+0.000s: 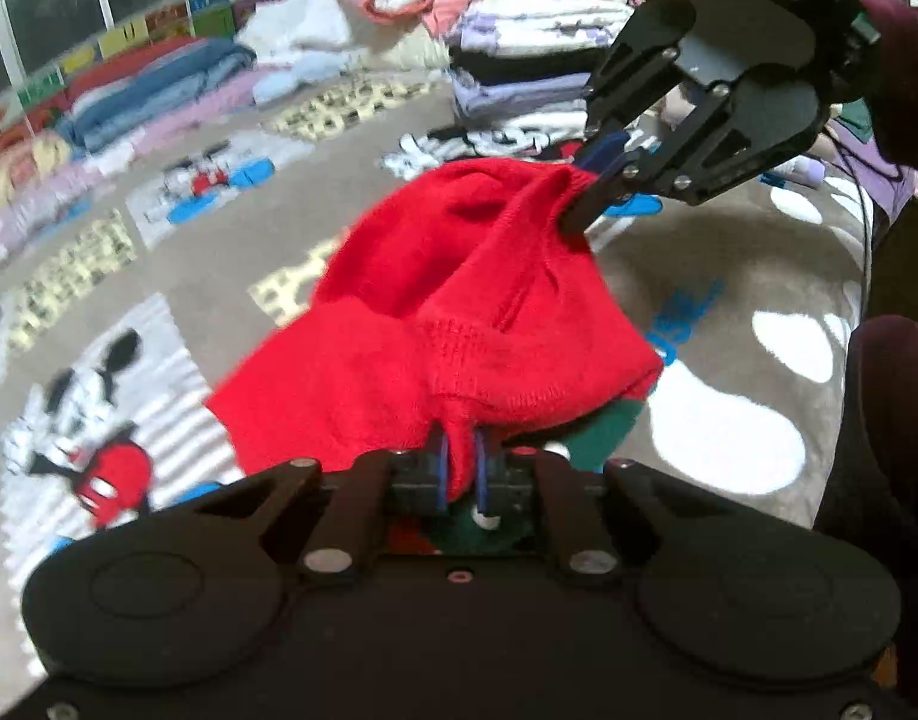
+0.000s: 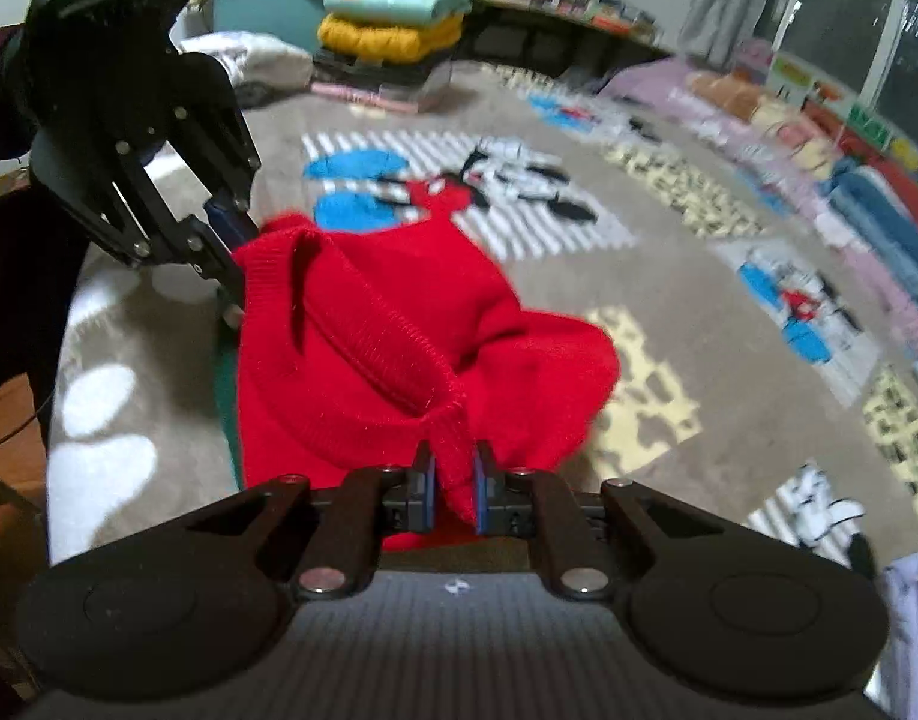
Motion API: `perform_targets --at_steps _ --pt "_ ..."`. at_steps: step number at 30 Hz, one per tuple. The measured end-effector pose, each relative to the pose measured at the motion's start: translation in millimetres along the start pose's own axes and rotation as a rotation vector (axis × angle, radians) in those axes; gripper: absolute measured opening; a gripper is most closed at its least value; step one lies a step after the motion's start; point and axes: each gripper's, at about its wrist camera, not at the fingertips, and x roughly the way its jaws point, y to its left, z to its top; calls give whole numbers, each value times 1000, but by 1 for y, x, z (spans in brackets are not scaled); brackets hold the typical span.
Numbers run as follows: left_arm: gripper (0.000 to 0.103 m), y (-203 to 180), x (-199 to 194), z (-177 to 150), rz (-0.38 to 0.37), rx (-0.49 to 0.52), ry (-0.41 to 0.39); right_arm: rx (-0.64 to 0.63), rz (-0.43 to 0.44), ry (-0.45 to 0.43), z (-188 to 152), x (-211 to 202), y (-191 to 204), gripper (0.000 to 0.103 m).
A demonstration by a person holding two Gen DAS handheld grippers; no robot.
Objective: Fold clothes
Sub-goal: 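Lift the red sweater with both tools and shake it open in the air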
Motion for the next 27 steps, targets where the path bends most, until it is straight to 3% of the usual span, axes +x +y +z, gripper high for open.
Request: perform_targets --at_steps 15,27 --pt "5 -13 -89 14 140 77 -122 -79 -123 -79 48 -75 52 13" --pt "5 -25 -113 13 166 91 -151 -133 -160 -64 60 -75 81 13"
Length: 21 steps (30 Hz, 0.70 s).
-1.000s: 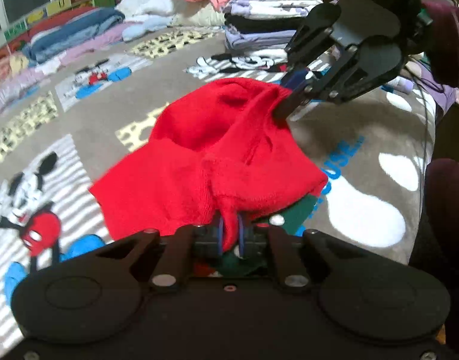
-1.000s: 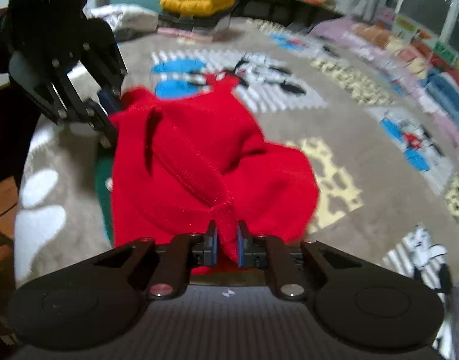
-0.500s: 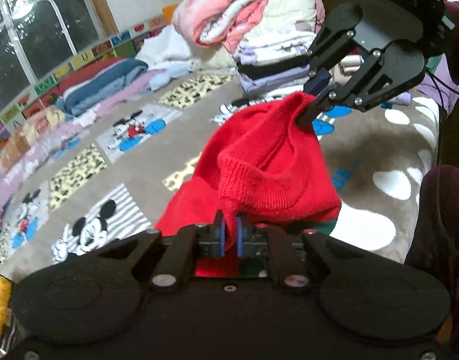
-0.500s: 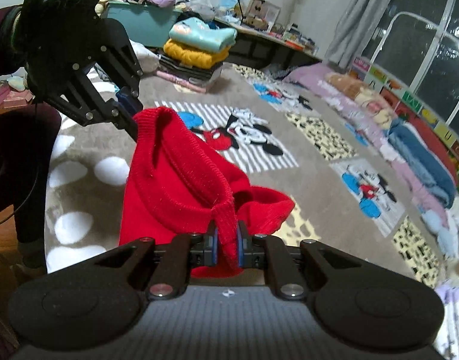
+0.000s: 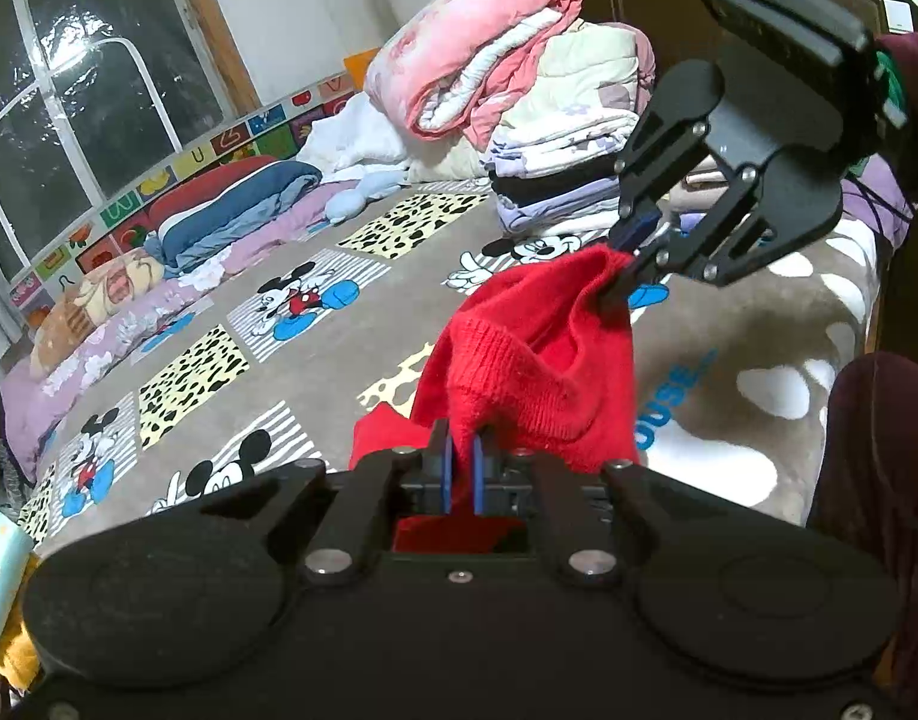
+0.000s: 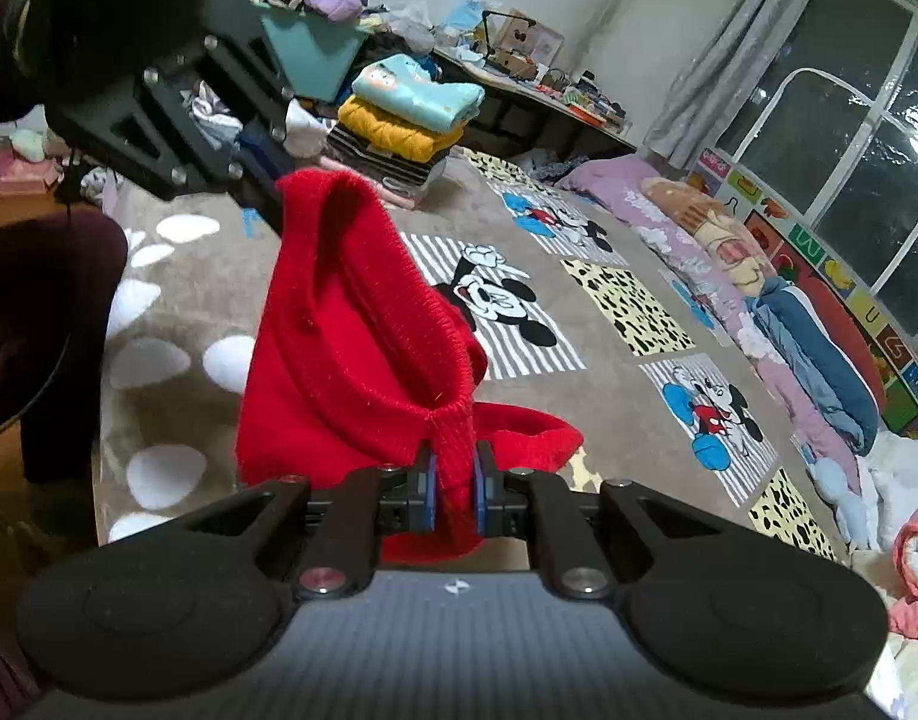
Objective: Fold clothes
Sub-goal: 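Lift the red sweater with both tools and shake it open in the air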
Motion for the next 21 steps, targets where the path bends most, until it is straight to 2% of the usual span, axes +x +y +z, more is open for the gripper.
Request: perform_targets --at_steps 9,11,13,16,21 --pt "5 -3 -2 -3 4 -2 9 -35 -29 27 -2 15 22 14" --pt "5 -4 -3 -4 3 -2 9 -45 -39 27 -3 17 26 18" --pt "5 -5 -3 -5 3 -1 10 -60 -50 25 -3 19 30 30" --pt "5 -4 -2 -5 -1 1 11 -82 -62 19 -4 23 33 36" --pt "5 -7 -1 -10 -13 16 15 -118 -79 -8 -3 27 35 36"
